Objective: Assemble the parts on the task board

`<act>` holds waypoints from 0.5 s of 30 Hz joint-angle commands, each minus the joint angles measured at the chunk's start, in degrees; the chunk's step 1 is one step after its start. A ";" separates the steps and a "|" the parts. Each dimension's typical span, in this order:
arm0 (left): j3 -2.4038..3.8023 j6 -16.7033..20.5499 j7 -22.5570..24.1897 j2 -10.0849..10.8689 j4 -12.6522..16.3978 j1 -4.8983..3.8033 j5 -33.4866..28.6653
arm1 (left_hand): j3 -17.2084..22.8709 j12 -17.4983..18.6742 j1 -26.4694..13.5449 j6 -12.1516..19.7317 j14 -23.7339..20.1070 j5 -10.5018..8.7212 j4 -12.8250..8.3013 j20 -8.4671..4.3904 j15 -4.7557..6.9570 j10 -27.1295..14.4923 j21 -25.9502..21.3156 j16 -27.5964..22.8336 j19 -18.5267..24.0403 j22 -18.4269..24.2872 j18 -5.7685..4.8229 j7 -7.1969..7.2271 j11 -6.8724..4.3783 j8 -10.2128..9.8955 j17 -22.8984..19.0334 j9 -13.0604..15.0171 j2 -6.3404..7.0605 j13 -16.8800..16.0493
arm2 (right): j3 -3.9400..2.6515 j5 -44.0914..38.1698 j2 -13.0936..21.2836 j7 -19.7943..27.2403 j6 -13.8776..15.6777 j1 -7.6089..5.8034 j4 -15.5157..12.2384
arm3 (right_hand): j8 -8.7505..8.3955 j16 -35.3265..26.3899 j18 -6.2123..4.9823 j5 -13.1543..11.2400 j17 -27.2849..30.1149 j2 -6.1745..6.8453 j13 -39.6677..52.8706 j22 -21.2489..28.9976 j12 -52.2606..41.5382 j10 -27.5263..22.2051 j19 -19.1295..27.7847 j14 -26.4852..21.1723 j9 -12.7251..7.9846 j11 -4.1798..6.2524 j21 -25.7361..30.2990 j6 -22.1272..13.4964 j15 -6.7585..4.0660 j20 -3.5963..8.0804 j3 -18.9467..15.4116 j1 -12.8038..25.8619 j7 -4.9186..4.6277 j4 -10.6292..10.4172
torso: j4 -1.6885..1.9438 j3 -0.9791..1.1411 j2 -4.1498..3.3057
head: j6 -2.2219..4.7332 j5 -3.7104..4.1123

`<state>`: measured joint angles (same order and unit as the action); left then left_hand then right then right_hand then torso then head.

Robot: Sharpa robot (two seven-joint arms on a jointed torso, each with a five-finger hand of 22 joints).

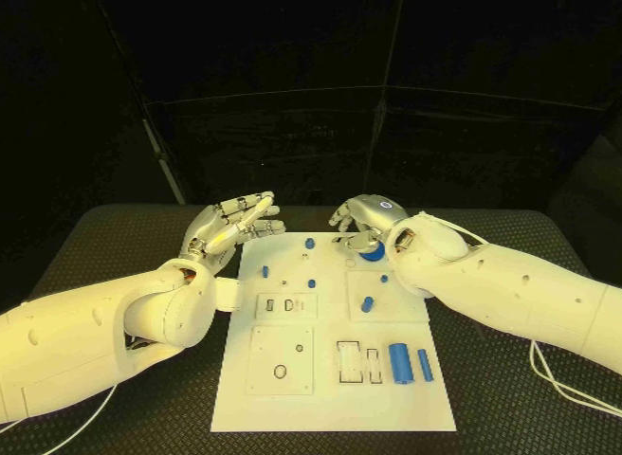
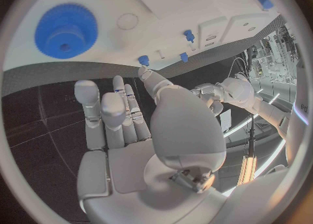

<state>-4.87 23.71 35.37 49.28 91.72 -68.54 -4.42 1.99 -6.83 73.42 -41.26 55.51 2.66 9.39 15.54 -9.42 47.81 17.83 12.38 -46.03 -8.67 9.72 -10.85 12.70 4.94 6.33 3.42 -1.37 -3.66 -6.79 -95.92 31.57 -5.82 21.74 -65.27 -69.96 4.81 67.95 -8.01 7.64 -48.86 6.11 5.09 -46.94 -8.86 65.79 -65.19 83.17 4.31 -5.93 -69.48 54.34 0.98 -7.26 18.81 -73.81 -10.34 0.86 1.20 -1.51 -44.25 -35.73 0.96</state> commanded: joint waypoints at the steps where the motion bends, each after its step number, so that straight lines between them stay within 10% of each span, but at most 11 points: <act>1: 0.05 -0.81 0.24 0.13 0.12 -0.10 0.38 | -0.04 0.25 0.24 0.18 -0.11 0.13 -0.30 0.16 -0.32 -0.32 0.25 -0.25 -0.35 0.05 0.55 -4.81 0.11 -0.38 -0.08 -0.05 -0.14 0.07 | -0.05 5.96 2.91 -1.53 1.77 -0.11 -3.18 | 0.32 1.55 -0.03 0.42 -2.25 0.54 1.61 -1.72 -3.62 5.41 -1.32 0.85 0.09 1.16 -1.10 0.81 -0.76 0.48 -0.55 -0.71 0.62 -0.39 | -0.40 0.10 0.21 | 0.09 -0.13; 5: 0.04 -0.89 0.21 0.24 0.00 -0.09 0.38 | -0.05 0.26 0.24 0.07 -0.11 0.14 -0.31 0.16 -0.33 -0.33 0.24 -0.26 -0.34 0.06 0.55 -4.80 0.11 -0.38 -0.09 -0.04 -0.15 0.07 | -0.08 11.38 8.06 -3.69 -1.51 -0.10 -7.20 | -0.16 7.10 1.00 4.42 -10.84 3.01 9.98 -6.91 -15.20 9.09 -4.72 2.55 -0.24 2.96 -4.22 -0.10 -2.48 2.45 -5.82 0.20 2.06 -3.11 | -0.91 0.29 0.41 | 0.18 -0.36; 15: 0.03 -1.21 0.06 -0.07 -0.33 -0.07 0.38 | -0.05 0.26 0.24 0.07 -0.11 0.14 -0.31 0.16 -0.33 -0.33 0.24 -0.26 -0.34 0.06 0.55 -4.80 0.11 -0.38 -0.09 -0.04 -0.15 0.07 | -0.10 14.75 11.56 -6.95 -7.89 -0.10 -8.55 | 0.77 17.32 1.82 4.82 -29.43 2.31 45.78 -11.78 -52.73 2.98 -6.25 4.69 -0.25 1.23 -7.36 -4.75 -0.72 0.71 -18.23 -5.49 0.33 -14.82 | -0.97 0.45 0.48 | 0.30 -0.42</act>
<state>-4.88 23.47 35.24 49.30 91.39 -68.54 -4.41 2.00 -6.83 73.42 -41.26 55.51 2.66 9.40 15.54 -9.42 47.81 17.83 12.38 -46.03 -8.68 9.72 -10.85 12.70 4.94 6.33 3.43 -1.37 -3.66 -6.86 -83.69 43.18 -10.50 17.63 -65.28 -78.49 5.36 85.04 -6.65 12.53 -74.92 8.38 50.08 -58.87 -60.85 68.75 -71.42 83.83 4.02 -4.40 -76.94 49.86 -0.09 -6.31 0.76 -79.03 -10.07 -13.49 0.18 -1.08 -43.75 -35.44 0.49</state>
